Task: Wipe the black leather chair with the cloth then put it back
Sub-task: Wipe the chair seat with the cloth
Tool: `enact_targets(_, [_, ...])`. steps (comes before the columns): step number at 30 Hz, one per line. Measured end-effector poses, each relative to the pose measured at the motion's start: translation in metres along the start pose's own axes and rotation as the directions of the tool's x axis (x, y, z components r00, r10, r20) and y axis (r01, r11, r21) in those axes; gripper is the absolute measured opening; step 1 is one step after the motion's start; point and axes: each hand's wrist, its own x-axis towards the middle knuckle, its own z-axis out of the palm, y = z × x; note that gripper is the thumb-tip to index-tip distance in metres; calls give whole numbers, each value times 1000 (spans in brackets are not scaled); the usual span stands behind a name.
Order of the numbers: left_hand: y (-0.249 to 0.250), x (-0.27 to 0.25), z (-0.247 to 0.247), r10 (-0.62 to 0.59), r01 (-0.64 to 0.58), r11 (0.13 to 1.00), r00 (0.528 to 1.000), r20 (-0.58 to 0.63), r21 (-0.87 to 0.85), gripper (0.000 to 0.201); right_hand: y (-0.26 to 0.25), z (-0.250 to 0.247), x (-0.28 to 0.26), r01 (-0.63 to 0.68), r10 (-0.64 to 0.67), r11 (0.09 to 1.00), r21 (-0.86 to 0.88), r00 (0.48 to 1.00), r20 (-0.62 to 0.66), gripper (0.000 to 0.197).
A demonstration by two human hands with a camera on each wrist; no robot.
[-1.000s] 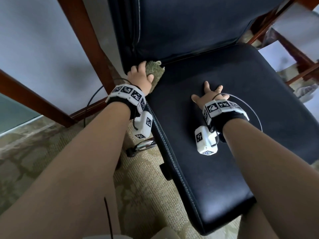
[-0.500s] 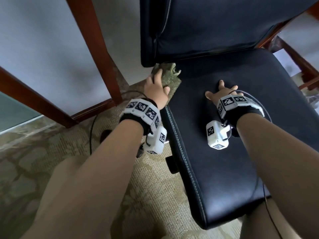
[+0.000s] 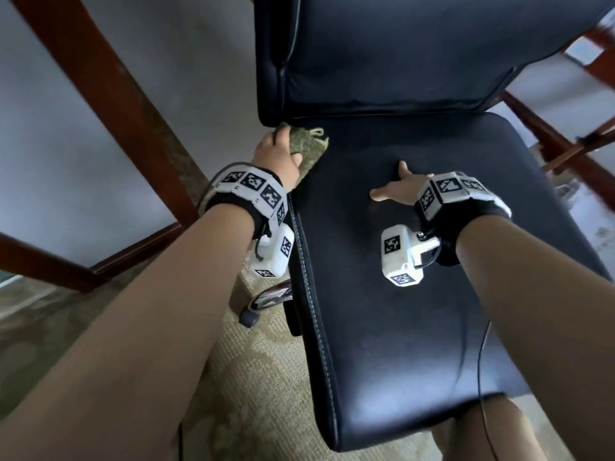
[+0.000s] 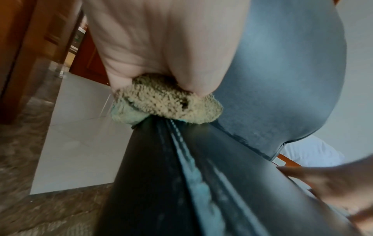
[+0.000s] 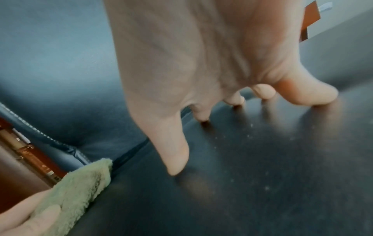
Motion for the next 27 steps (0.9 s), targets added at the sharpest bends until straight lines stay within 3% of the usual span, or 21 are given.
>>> enact_targets(8, [6, 28, -3, -36, 34, 999, 997, -65, -22, 52, -4, 8, 8, -46, 48, 996, -74, 999, 20, 98])
enact_targets(14, [-5, 20, -6, 27, -27, 998, 1000, -15, 59, 50, -7, 9, 13, -47, 51, 994, -102, 998, 35, 100])
enact_targets(24, [-20, -65, 8, 238, -249, 952, 968, 79, 176, 59, -1, 9, 9, 4, -3, 988, -152, 1000, 6, 97])
enact_targets(27, [-20, -76, 16, 248, -265, 943, 963, 106, 201, 59, 0, 13, 16, -1, 3, 992, -130, 1000, 12, 102])
